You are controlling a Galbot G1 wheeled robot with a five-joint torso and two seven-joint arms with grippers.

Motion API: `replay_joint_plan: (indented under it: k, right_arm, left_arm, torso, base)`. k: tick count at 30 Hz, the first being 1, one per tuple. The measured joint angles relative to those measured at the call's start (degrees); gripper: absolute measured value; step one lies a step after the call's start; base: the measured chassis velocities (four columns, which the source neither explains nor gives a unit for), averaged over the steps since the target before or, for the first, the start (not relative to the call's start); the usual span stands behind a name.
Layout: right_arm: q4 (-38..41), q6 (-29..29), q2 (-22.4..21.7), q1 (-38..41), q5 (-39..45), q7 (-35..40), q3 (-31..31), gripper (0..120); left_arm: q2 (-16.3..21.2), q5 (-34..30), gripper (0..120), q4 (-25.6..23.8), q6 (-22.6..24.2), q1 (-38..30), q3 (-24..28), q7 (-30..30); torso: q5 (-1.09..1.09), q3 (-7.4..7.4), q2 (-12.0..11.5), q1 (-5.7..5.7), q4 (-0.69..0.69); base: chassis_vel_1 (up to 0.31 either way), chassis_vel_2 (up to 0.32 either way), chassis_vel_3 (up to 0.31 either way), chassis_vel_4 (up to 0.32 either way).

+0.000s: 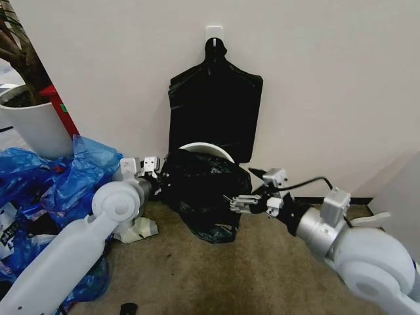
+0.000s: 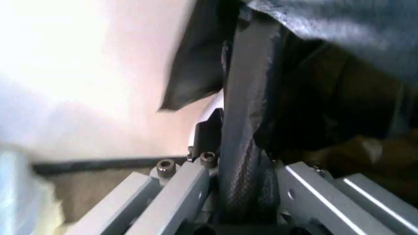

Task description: Place the garbage bag over the trash bin.

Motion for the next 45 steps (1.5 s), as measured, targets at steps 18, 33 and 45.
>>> replay_joint_plan:
  k: [18, 33, 45]
  right_arm:
    - [-8.4, -2.1, -0.5, 9.2, -10.3, -6.7, -3.9, 100]
    - [-9.9, -2.2, 1.6, 7.4, -16.5, -5.2, -7.3, 86]
    - [-9.9, -1.5, 1.4, 7.1, -14.4, -2.4, -7.5, 48]
  left_arm:
    - [-1.3, 2.3, 1, 1.3, 1.4, -1.5, 3.7, 1.1]
    - [-0.3, 2.0, 1, -3.3, 2.2, 1.4, 5.1, -0.5]
    - [0.0, 1.8, 1, -4.2, 2.5, 2.1, 4.9, -0.7]
  torso:
    - [-0.01, 0.00, 0.0, 0.00, 0.09]
    - [-0.01, -0.01, 0.0, -0.01, 0.07]
    - [-0.01, -0.01, 0.0, -0.01, 0.07]
  base:
    - [0.000, 0.000, 0.000, 0.000]
    - [0.000, 0.000, 0.000, 0.000]
    - [0.000, 0.000, 0.000, 0.000]
